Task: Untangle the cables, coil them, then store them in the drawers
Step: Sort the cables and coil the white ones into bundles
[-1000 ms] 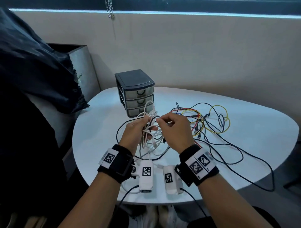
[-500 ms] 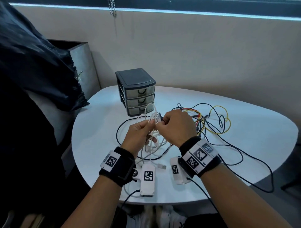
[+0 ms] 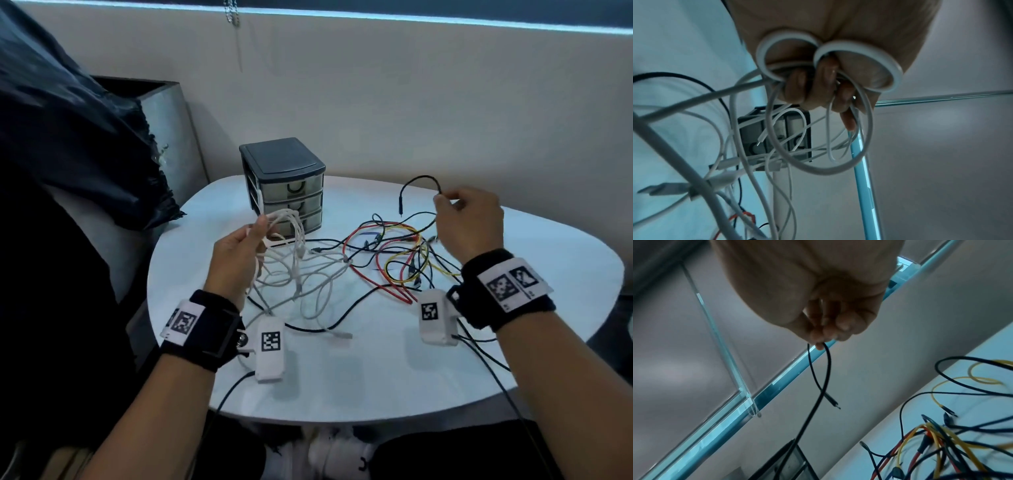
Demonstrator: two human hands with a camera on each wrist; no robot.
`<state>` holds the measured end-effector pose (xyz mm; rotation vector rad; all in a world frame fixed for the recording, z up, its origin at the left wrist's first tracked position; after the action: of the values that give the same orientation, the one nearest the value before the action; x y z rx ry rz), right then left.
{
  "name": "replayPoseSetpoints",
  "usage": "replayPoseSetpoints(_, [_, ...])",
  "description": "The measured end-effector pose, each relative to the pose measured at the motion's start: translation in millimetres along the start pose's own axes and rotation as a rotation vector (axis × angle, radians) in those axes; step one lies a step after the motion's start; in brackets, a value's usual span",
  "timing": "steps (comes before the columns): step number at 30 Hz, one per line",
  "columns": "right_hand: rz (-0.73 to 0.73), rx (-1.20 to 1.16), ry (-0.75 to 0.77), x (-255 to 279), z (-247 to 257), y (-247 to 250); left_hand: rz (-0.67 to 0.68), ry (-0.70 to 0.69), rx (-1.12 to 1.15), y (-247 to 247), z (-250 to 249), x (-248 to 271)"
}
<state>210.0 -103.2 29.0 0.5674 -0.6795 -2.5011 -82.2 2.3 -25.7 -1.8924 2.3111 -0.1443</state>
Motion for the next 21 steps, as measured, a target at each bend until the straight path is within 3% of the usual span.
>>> replayPoseSetpoints(5, [0.044,-0.247,-0.15,-8.3,-8.2,9.5,0.01,-0.057,0.035,1.2,-30.1,-13.5])
replayPoseSetpoints(8, [0.133,-0.333,-0.077,5.2,5.6,11.7,0.064,-0.088,-0.006,-1.0,-37.4,-17.0])
replayPoseSetpoints(11, [0.362,-0.394,0.056,30.0,32.0,-0.8,0.107,-0.096,-0.023,-12.7,-45.9,-16.9])
replayPoseSetpoints(15, [0.628,-0.317,0.149,47.7,51.2,-29.3,0.145,-0.088,0.103,-16.0,-76.2,-27.9])
replayPoseSetpoints(18, [0.607,-0.229,0.087,34.4,36.5,-53.3,0.183,-0.123,0.174,-6.1,-100.1,-40.1])
replayPoseSetpoints(21, [0.582,0.045,0.056,20.4,8.7,-88.5,0.202,-0.147,0.19,4.8,-119.2,-46.9])
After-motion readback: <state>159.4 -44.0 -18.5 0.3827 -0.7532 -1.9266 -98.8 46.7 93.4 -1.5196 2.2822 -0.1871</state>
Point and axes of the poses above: each hand's wrist, its own x-axis away from the middle knuckle, its own y-axis out of the back of the hand, z = x × y, the point moved 2 cm from there along -x, towards the middle knuckle, and after that the axes turned 4 degrees about -y, right-handed, at the moved point
